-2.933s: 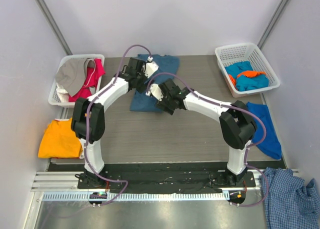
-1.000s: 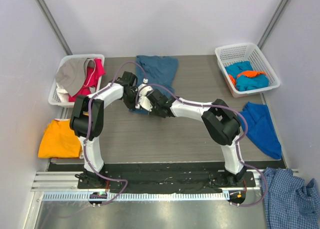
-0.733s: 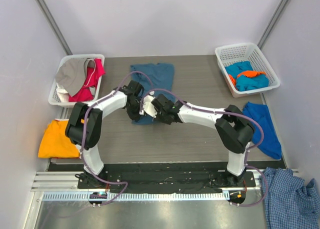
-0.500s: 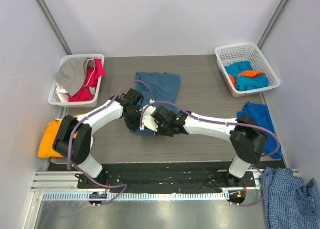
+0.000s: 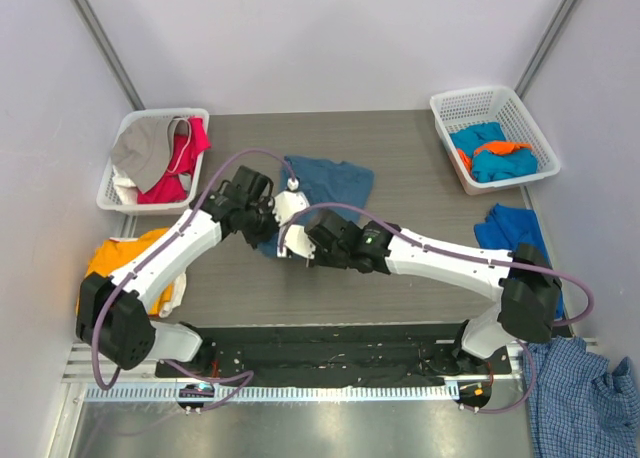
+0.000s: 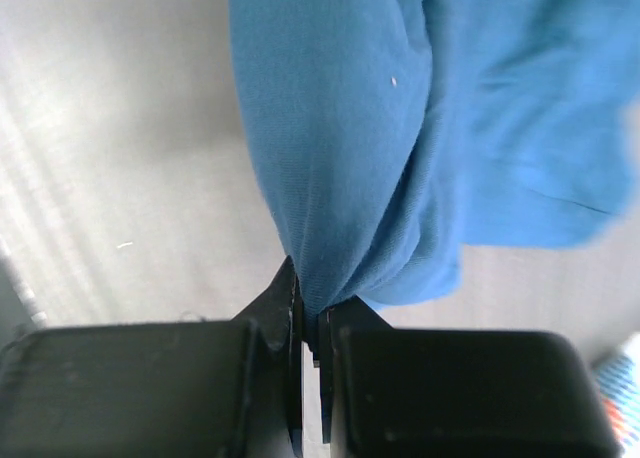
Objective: Fold and stack the t-shirts
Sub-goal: Fold the long partially folded tshirt into a neat square
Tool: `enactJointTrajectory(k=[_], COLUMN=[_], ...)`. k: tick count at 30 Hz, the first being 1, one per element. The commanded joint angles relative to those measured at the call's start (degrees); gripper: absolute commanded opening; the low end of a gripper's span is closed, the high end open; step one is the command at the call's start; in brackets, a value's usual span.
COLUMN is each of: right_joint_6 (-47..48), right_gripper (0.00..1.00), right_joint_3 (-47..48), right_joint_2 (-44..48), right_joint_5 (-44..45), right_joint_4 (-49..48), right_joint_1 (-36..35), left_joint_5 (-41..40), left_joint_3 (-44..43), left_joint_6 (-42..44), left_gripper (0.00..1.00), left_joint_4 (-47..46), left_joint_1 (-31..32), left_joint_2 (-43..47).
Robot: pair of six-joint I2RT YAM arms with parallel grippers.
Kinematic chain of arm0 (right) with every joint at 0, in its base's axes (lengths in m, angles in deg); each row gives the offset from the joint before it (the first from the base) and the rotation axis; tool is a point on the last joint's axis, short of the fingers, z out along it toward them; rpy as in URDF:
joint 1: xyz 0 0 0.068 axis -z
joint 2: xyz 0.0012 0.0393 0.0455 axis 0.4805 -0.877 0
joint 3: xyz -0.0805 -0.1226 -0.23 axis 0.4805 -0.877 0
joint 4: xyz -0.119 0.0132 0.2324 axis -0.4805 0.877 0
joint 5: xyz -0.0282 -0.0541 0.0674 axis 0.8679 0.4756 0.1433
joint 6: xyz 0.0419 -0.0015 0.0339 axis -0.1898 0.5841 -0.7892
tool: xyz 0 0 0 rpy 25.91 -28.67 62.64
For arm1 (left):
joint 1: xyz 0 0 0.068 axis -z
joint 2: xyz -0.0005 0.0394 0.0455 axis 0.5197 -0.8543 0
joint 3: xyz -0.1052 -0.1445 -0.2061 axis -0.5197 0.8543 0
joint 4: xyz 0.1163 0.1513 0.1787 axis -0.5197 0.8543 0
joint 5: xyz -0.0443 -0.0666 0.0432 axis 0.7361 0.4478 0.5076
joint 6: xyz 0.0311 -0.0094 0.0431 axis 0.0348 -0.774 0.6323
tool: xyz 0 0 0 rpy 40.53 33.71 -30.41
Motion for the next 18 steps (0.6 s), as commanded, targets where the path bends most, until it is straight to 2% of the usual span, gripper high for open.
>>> enactJointTrajectory(k=[1, 8, 13, 18], right_joint_6=[1.2, 3.9, 6.6, 8.5], right_gripper=[0.01, 0.01, 0.01, 0.01], right_joint_3=[6.6, 12.1, 15.4, 21.2], right_joint_2=[2.0, -0.4, -4.4, -12.8], right_joint_5=[8.9, 8.7, 5.9, 2.2], right_joint_4=[0.8, 0.7, -0.7, -1.6], right_joint_1=[1.6, 8.6, 16.7, 22.4], left_joint_5=[-5.2, -5.7, -5.6, -6.2], left_joint_3=[-10.2, -25.2, -40.3, -57.3], left_joint_6=[0.1, 2.3, 4.1, 4.2], left_gripper=[0.00, 0.00, 0.00, 0.00], left_joint_4=[-4.0, -6.8, -4.8, -3.1], left_joint_1=[-0.8, -2.3, -3.9, -5.4], left_joint_2=[-3.1, -17.2, -30.2, -44.9])
